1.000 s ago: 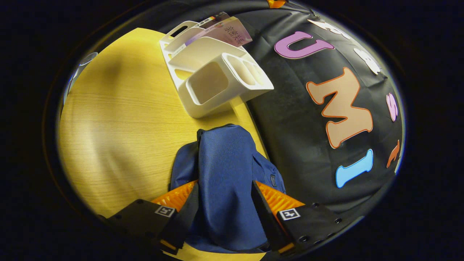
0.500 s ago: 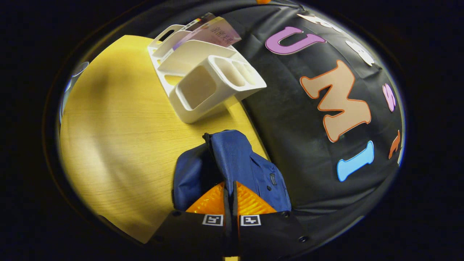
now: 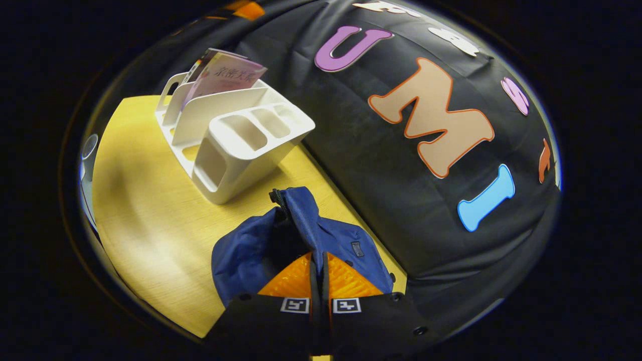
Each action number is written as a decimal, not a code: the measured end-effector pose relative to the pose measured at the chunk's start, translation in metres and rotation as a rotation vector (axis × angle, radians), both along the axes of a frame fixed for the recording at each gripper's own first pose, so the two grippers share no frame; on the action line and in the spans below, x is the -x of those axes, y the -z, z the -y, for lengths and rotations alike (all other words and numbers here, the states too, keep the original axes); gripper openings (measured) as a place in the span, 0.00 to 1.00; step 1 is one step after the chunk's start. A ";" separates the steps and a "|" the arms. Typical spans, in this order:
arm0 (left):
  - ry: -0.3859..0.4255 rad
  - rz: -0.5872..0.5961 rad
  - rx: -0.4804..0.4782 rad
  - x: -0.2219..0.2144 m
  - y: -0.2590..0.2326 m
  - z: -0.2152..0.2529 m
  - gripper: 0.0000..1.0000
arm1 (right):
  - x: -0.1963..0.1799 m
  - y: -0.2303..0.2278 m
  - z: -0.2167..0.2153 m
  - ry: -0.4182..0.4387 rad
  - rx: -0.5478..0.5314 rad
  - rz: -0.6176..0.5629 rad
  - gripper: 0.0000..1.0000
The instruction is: Open the schoolbag, grab two books from the bookshelf and put them into the schoolbag.
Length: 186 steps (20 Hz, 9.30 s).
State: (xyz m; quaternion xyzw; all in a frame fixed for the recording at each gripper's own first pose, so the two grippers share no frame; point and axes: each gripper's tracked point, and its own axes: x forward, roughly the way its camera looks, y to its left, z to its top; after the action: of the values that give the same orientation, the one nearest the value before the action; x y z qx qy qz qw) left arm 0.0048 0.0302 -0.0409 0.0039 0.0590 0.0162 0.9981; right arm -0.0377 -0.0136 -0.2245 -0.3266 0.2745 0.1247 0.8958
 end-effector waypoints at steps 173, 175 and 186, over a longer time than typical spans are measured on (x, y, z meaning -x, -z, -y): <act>0.480 -0.438 0.538 0.026 0.105 0.308 0.95 | -0.046 -0.058 0.058 0.066 -0.455 -0.042 0.03; 0.449 -0.394 0.517 0.016 0.090 0.279 0.95 | -0.046 -0.058 0.055 0.073 -0.447 -0.040 0.03; 0.295 -0.307 0.384 -0.048 0.046 0.124 0.95 | -0.050 -0.054 0.050 0.120 -0.427 -0.024 0.02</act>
State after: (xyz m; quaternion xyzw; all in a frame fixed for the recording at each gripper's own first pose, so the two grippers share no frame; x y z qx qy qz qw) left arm 0.0529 -0.0935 -0.0865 -0.1744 0.2101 -0.1417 0.9515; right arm 0.0126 -0.0636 -0.1704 -0.1110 0.2712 0.1304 0.9472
